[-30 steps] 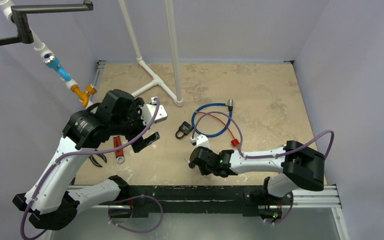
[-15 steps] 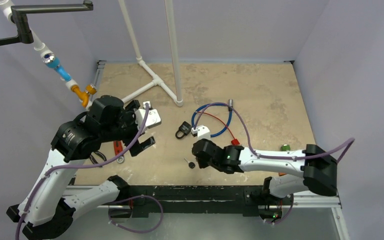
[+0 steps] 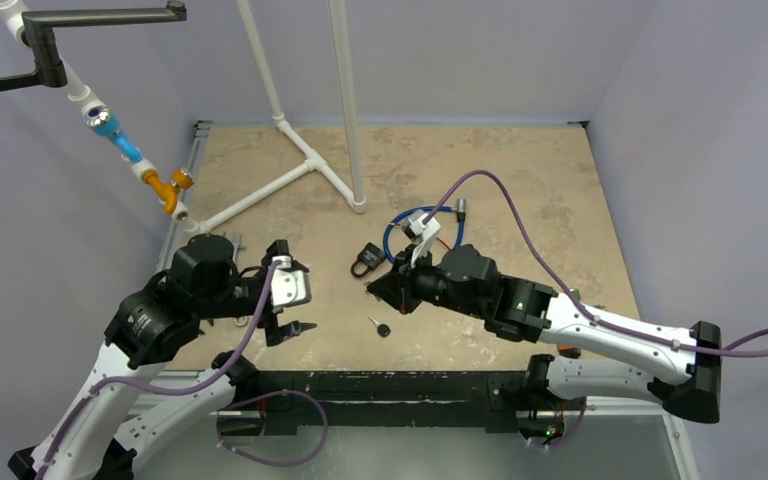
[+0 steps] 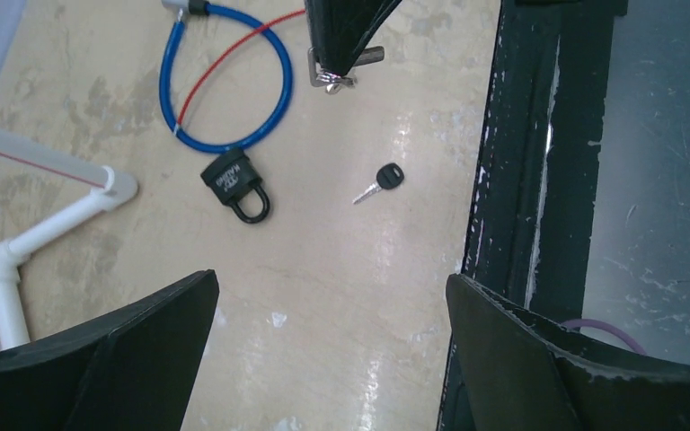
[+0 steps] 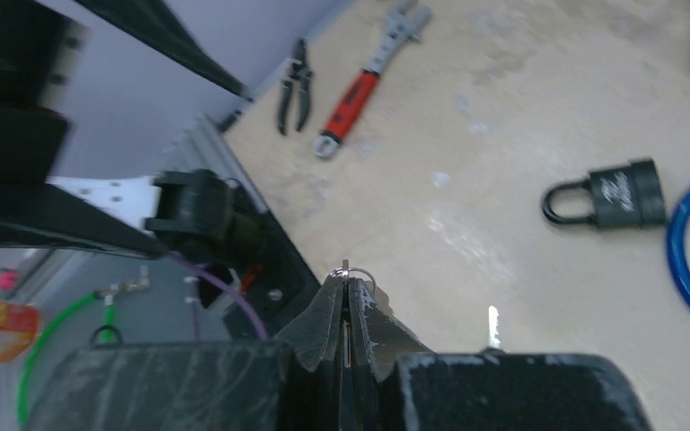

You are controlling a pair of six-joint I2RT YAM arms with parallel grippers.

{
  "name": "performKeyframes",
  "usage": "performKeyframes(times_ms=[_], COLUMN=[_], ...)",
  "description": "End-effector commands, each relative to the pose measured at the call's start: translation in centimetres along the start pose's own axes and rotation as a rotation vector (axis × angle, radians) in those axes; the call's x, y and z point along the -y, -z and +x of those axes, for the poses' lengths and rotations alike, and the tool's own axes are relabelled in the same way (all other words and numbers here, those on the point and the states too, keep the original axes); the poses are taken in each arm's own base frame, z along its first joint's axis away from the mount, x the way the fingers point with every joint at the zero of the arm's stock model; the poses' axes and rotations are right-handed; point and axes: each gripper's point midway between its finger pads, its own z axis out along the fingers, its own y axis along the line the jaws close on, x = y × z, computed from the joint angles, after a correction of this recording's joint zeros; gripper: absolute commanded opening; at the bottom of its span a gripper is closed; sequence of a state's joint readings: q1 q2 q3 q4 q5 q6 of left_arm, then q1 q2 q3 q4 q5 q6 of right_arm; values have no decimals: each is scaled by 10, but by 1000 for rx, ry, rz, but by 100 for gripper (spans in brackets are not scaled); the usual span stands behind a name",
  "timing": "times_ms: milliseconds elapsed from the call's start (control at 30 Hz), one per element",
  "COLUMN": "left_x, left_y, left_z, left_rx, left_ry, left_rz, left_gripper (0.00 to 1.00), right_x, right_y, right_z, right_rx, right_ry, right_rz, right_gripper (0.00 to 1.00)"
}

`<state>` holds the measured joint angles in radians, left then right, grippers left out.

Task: Unlock with the key

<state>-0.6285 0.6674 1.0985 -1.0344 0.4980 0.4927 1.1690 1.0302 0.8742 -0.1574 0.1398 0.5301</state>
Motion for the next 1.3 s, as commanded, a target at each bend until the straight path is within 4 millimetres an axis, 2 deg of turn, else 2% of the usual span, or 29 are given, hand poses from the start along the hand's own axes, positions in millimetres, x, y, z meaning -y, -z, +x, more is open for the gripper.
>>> performKeyframes(times_ms=[0,133,333,567,767,833,1067,1200,1267], left_x=[-8,-4,13,22,22,24,27,26,26], left_y=[-3,-1,3,6,9,10,6,4,3], left_z=[-43,-58,-81,-98,-113,-115,-112,-112,-112], left_rx=[177,219,314,380,441,448,442,451,452], left_ry=[-160,-180,-116,-40,-5,1,15,25,29], left_rz=[11,51,150,213,220,234,249,245,245], left_gripper=[100,100,100,100,99,95,69,61,48], right_x=[-74,-99,-127,-140,-147,-149,-153,-155,-155], right_y=[30,42,50,52,52,51,50,49,48], right_z=[-67,-88,-104,-117,-125,-126,-132,-134,-134], right_rx=[144,189,201,217,236,237,266,279,281], right_ry=[32,20,23,27,25,22,19,12,9], right_rz=[-338,-455,-578,-627,-655,-663,-678,-691,-695], right_gripper=[0,0,0,0,0,0,0,0,0])
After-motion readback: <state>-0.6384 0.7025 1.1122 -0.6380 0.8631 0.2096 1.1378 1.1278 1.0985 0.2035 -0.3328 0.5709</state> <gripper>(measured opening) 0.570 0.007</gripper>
